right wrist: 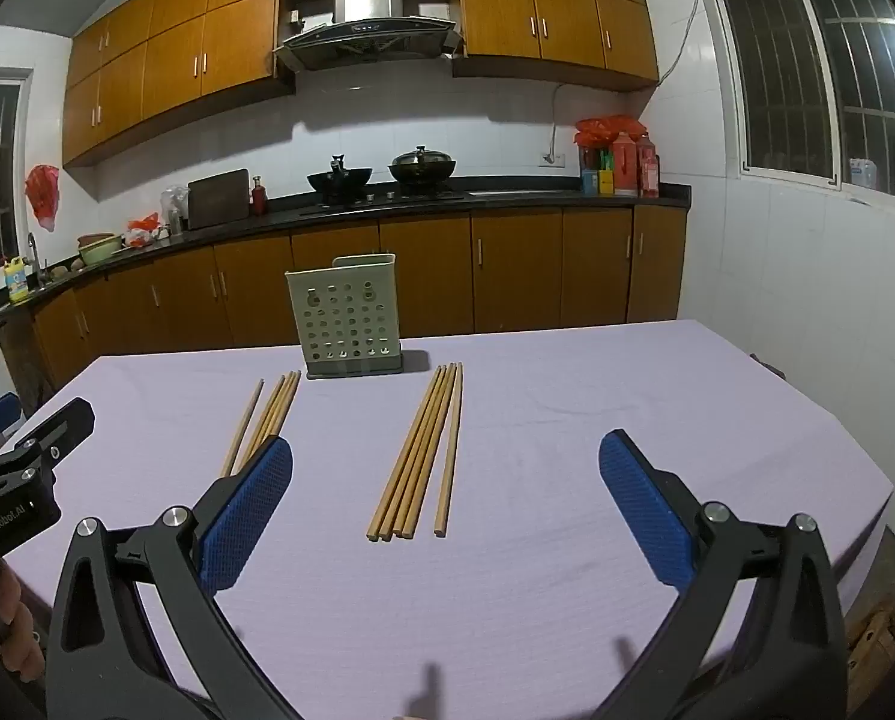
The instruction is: Organize utensils
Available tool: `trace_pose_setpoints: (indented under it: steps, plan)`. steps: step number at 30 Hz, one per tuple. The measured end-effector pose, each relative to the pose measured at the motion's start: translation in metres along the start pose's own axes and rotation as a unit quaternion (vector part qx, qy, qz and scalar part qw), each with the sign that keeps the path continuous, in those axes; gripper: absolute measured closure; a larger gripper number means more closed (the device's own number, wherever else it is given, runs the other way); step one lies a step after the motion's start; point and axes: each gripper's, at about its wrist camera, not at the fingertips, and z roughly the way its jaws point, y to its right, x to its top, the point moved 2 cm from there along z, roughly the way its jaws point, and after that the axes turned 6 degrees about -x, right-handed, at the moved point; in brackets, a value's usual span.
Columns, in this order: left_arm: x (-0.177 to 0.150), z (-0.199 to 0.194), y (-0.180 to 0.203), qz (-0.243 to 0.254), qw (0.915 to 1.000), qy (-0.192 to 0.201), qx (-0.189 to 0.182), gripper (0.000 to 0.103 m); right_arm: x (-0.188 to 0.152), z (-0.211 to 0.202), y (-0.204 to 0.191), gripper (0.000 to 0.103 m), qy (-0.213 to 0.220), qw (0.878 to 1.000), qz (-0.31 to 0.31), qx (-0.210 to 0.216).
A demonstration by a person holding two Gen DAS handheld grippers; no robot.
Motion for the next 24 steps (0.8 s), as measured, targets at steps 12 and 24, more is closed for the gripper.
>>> trace_pose_setpoints:
  steps: [12, 24]
  plan:
    - [0.0000, 0.0001, -0.0001, -0.001, 1.0000, 0.000, 0.000, 0.004, -0.0001, -0.0013, 0.0009, 0.002, 0.000, 1.000, 0.002, 0.000]
    - [0.0001, -0.0001, 0.0000, 0.000, 1.0000, 0.001, 0.000, 0.004, -0.0005, -0.0017, 0.0018, 0.002, 0.000, 1.000, 0.003, 0.002]
